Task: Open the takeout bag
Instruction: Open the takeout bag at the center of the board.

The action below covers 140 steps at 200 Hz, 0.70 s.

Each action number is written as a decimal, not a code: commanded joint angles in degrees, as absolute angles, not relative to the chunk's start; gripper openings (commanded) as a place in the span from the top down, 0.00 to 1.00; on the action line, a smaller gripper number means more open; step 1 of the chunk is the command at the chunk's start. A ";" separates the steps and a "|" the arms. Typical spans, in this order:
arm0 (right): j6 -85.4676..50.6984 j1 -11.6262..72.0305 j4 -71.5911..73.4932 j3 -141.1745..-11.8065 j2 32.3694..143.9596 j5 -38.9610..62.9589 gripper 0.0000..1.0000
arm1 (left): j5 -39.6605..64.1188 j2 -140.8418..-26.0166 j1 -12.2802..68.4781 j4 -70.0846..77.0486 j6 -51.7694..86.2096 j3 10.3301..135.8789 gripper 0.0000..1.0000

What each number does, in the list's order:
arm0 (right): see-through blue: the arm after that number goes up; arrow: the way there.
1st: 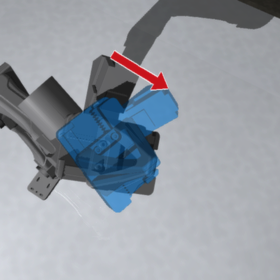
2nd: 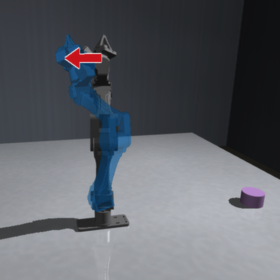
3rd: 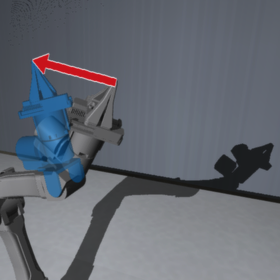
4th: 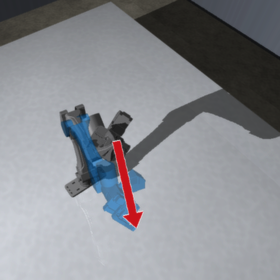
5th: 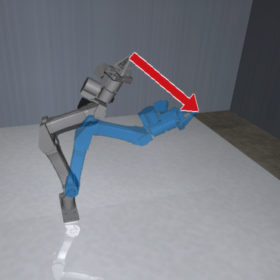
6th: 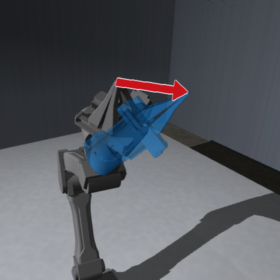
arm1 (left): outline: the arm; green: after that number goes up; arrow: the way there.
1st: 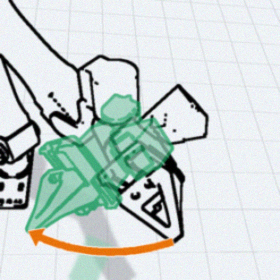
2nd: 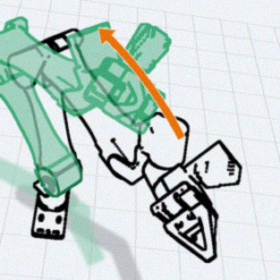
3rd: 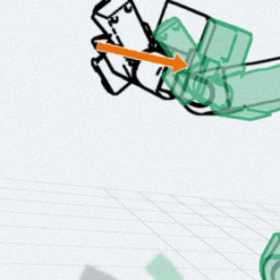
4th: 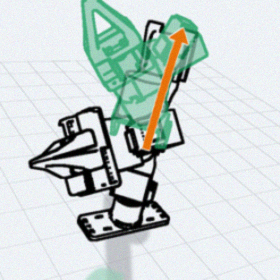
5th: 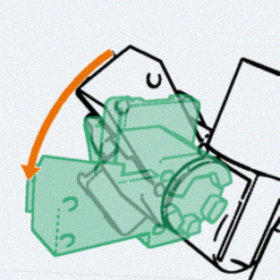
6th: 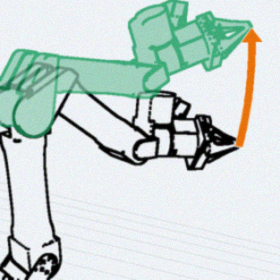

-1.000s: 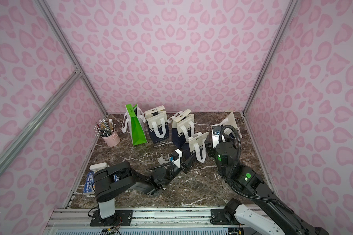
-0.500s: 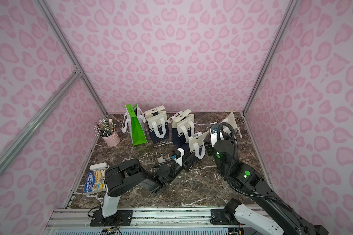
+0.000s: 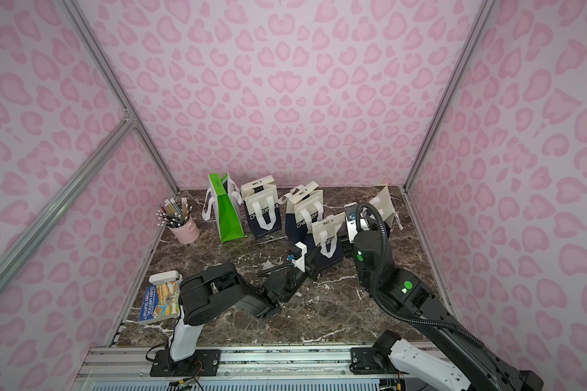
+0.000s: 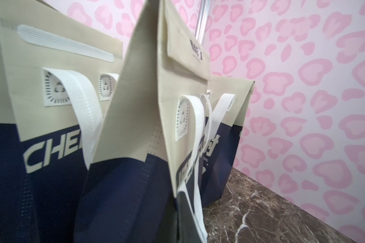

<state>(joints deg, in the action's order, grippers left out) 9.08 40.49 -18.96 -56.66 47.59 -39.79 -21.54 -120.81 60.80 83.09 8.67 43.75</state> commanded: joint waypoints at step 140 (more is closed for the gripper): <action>28.52 42.28 5.46 -45.86 47.92 -27.65 0.19 | -34.93 -115.36 67.22 75.42 -2.96 46.74 0.95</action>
<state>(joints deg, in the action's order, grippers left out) 26.17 41.30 -1.13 -46.63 48.01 -28.75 -32.14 -116.16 66.74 76.44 -1.08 46.35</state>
